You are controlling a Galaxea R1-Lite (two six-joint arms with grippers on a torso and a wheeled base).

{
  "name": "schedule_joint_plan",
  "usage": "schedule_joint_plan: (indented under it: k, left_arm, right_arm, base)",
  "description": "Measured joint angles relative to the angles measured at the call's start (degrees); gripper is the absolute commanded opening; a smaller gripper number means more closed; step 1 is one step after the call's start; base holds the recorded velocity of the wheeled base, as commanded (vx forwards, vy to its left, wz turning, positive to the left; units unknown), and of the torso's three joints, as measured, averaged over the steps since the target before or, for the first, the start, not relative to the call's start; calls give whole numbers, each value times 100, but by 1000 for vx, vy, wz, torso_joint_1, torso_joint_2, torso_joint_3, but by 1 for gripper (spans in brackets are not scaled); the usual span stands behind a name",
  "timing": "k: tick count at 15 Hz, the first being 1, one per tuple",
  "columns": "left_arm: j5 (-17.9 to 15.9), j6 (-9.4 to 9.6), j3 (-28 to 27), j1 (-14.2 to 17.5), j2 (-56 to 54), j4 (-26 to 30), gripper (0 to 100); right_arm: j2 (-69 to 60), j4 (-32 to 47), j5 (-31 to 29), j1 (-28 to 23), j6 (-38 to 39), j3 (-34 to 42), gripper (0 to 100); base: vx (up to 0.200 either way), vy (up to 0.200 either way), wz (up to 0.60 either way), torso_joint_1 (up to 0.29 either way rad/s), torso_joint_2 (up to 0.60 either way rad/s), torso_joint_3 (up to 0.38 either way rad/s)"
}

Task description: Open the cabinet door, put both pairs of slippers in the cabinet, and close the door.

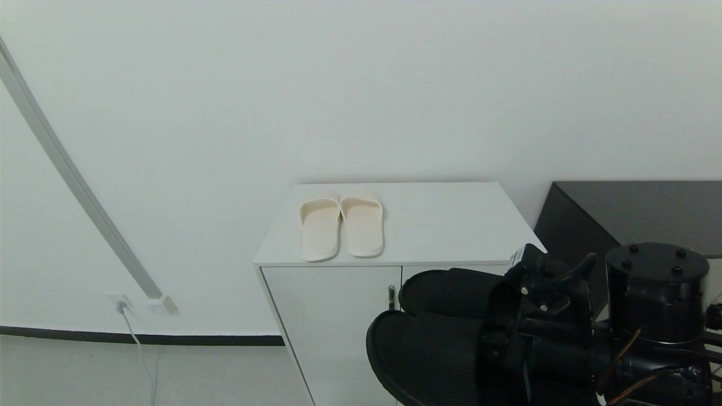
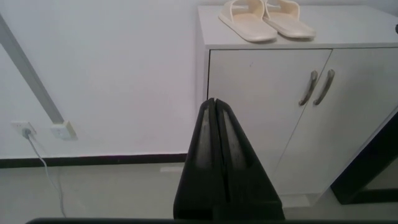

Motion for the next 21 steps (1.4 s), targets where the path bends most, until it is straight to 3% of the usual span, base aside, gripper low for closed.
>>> schedule_joint_plan:
  k: [1, 21]
  left_arm:
    - [-12, -2, 0, 0, 0, 0, 100]
    - [0, -38, 0, 0, 0, 0, 100]
  right_arm:
    - [0, -5, 2, 2, 0, 4, 0]
    - [101, -28, -13, 62, 0, 135, 0]
  base:
    - [0, 0, 0, -154, 383, 198]
    - [0, 0, 0, -199, 495, 295]
